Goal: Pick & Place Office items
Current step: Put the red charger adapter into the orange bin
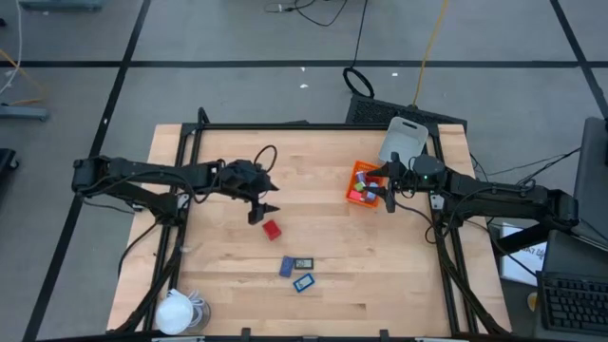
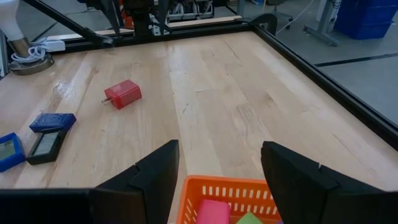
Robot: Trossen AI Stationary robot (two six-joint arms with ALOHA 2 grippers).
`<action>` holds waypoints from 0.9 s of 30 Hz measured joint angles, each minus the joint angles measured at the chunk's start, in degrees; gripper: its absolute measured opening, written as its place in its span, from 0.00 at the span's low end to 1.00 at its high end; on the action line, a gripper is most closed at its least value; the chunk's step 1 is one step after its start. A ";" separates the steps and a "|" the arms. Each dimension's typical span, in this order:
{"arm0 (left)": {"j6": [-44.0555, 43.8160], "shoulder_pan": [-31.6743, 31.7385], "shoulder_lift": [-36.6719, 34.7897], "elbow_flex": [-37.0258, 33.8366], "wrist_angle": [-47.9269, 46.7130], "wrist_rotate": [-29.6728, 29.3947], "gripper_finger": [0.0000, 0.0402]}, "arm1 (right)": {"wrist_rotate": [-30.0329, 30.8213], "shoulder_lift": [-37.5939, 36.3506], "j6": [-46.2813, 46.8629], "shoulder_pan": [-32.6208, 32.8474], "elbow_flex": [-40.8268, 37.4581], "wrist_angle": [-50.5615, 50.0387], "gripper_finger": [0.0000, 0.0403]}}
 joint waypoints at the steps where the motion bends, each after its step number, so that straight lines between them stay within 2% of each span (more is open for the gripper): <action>1: -0.89 0.00 -0.02 0.00 -0.38 0.15 0.81 | 0.00 0.00 0.00 0.00 0.00 0.00 0.54; 5: -2.16 0.00 0.00 0.00 -0.42 0.55 0.82 | 0.00 0.00 0.00 0.00 0.00 0.02 0.54; 14: -2.09 0.02 0.00 0.00 7.04 0.61 0.78 | 0.00 0.00 0.00 0.00 0.00 0.03 0.54; 23: -11.43 0.04 0.00 0.00 12.03 0.63 0.76 | 0.00 0.00 0.00 0.00 0.00 0.04 0.54; 27: -14.16 -0.55 0.00 0.00 11.05 3.11 0.78 | 0.00 0.00 0.00 0.00 0.00 0.04 0.54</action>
